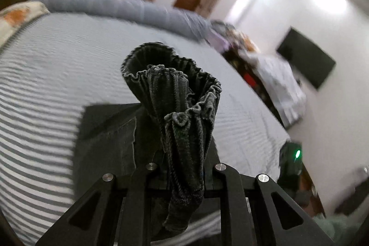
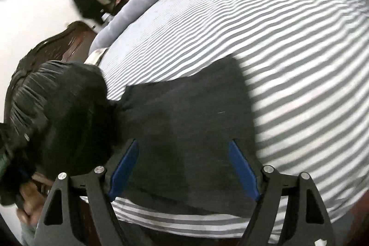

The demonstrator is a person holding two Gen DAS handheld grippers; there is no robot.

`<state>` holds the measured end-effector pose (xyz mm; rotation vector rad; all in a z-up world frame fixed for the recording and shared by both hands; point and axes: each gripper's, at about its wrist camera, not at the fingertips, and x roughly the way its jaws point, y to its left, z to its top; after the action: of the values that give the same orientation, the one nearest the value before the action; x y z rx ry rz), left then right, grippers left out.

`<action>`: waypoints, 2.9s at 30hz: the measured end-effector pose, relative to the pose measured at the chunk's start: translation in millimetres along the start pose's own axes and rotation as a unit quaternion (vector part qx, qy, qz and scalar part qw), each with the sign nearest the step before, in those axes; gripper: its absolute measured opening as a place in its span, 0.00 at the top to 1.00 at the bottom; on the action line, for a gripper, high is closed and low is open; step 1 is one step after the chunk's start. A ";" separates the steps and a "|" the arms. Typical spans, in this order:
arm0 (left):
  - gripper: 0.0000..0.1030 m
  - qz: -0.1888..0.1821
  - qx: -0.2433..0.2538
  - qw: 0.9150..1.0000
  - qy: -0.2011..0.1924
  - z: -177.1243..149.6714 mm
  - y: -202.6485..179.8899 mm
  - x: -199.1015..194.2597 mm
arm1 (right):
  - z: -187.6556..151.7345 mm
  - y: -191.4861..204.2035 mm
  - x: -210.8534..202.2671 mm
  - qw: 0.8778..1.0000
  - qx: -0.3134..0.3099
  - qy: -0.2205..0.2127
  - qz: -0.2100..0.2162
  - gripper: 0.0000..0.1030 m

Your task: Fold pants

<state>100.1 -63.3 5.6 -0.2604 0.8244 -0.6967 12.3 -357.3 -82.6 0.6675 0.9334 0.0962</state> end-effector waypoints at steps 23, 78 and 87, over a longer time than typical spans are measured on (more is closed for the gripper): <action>0.50 0.010 0.073 0.990 0.121 -81.6 -71.4 102.3 | 0.4 -84.6 1.4 0.963 0.148 0.036 0.224 0.23; 0.43 0.241 0.122 0.956 0.115 -83.3 34.1 57.6 | 37.3 -34.5 37.5 0.995 -0.042 0.071 -0.051 0.47; 0.40 0.290 0.088 0.947 0.108 -89.1 21.5 52.6 | 9.6 -8.6 28.3 0.990 -0.088 0.049 -0.095 0.38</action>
<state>68.4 -77.4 -94.2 0.2236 0.9805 -0.2398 35.1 -358.8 -103.7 0.4106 1.0646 0.0419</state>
